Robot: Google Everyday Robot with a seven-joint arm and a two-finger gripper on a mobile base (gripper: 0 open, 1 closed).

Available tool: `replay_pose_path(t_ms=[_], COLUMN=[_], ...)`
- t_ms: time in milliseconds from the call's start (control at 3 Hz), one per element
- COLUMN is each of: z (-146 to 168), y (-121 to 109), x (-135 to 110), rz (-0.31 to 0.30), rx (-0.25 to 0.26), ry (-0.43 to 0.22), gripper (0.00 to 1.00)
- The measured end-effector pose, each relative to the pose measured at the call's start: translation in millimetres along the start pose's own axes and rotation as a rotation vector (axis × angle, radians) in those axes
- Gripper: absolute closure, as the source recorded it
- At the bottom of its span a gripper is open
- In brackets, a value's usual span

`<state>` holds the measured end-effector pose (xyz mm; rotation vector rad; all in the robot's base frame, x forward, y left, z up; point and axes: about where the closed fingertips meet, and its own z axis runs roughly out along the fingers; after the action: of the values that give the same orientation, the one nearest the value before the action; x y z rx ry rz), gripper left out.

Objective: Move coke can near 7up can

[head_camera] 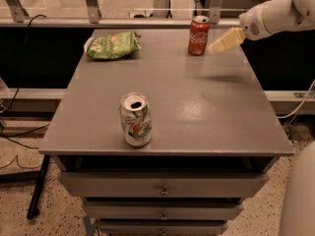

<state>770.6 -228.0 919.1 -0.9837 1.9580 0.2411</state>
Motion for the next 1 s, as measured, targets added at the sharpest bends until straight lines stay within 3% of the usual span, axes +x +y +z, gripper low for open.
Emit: replay_pose_path(t_ms=[333,1000], z=[35.1,79.1], y=[-9.0,-18.6], x=[1.6,0.3], rz=[0.084,0.156], rx=[-0.032,-0.052], ry=[-0.073,-0.198], gripper=[0.0,0.0])
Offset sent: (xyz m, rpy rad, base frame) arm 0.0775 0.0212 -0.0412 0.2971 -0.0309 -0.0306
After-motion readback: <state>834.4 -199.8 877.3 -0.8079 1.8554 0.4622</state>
